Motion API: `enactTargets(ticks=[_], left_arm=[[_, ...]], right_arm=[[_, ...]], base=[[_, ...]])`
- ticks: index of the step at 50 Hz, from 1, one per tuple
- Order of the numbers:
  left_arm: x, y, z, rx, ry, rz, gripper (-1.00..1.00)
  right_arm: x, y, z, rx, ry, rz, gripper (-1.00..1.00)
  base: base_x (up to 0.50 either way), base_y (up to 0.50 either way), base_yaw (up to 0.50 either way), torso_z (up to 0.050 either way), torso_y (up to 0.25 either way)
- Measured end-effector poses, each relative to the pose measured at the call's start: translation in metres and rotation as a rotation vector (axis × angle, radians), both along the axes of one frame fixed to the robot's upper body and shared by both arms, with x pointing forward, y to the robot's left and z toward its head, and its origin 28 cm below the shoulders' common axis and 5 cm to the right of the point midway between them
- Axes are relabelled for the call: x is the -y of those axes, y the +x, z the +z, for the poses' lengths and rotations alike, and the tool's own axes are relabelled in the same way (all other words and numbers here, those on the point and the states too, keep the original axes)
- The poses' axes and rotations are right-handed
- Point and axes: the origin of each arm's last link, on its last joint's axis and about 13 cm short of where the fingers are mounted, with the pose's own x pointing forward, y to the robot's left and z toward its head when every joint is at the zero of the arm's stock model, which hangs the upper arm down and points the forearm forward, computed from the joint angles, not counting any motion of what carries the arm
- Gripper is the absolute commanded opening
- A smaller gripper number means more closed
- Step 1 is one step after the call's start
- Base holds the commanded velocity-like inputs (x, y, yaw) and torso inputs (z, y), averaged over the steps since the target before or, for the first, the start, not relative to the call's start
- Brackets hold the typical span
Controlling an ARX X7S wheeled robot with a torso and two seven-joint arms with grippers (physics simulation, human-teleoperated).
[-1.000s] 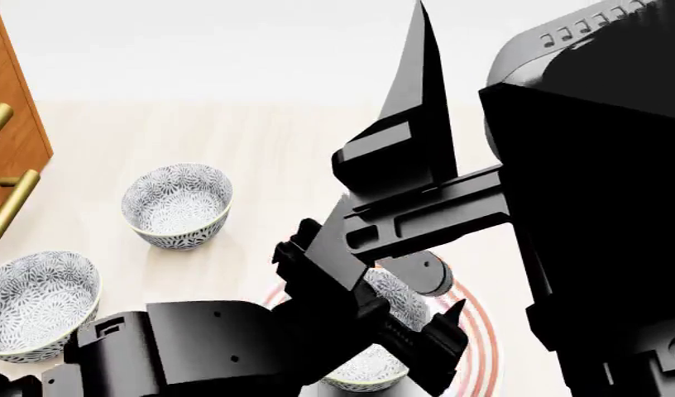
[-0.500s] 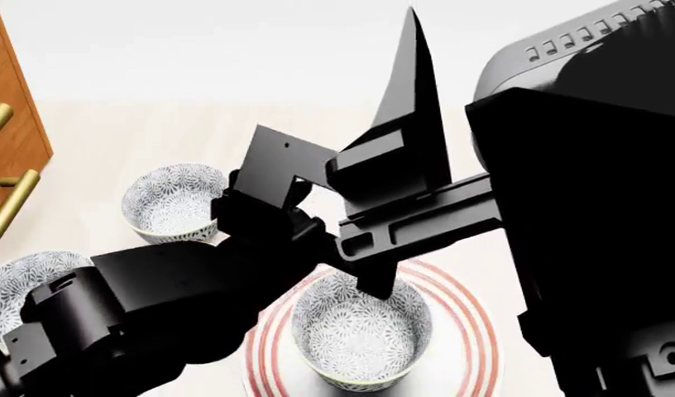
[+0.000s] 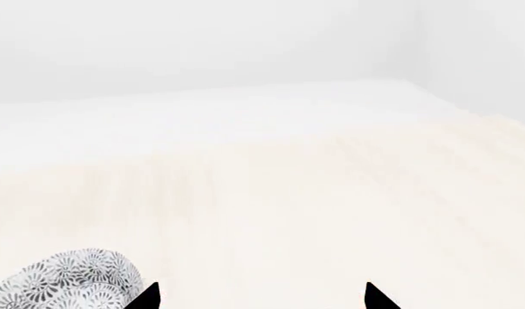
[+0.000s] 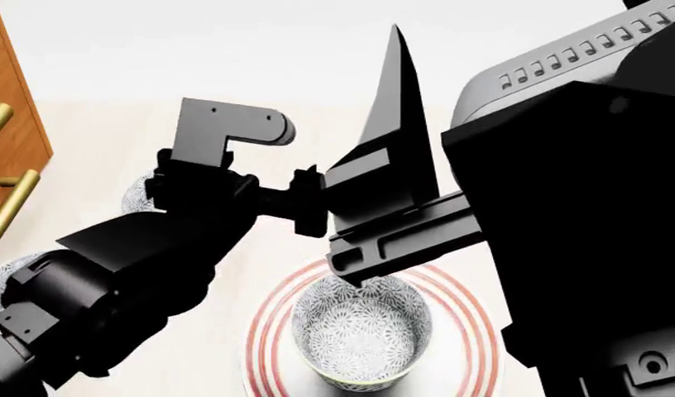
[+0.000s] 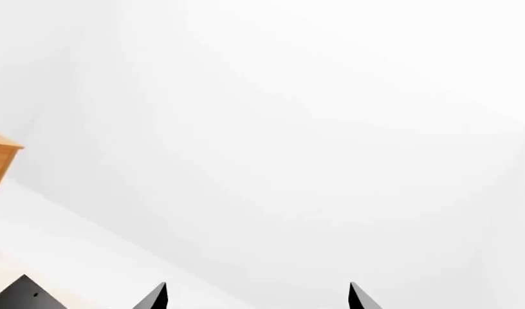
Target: Put the bowl at the front on the plate.
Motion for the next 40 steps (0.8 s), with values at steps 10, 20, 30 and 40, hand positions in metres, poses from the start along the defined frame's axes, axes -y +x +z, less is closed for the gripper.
enactTargets(ticks=[10, 20, 30, 40], left_arm=[[-0.01, 0.004, 0.0, 0.031, -0.028, 0.077, 1.0], [-0.018, -0.004, 0.004, 0.099, -0.07, 0.132, 1.0], [-0.025, -0.018, 0.006, 0.149, -0.093, 0.149, 1.0], [-0.03, -0.033, 0.004, 0.187, -0.095, 0.14, 1.0]], right_arm=[[0.0, 0.002, -0.002, -0.001, 0.0, 0.003, 1.0], [0.0, 0.003, -0.004, 0.002, 0.007, -0.002, 1.0], [0.002, 0.004, -0.005, 0.011, 0.018, -0.011, 1.0], [0.003, 0.005, -0.005, 0.021, 0.028, -0.023, 1.0]], base=[[0.0, 0.0, 0.0, 0.0, 0.0], [0.0, 0.0, 0.0, 0.0, 0.0], [0.0, 0.0, 0.0, 0.0, 0.0], [0.0, 0.0, 0.0, 0.0, 0.0]])
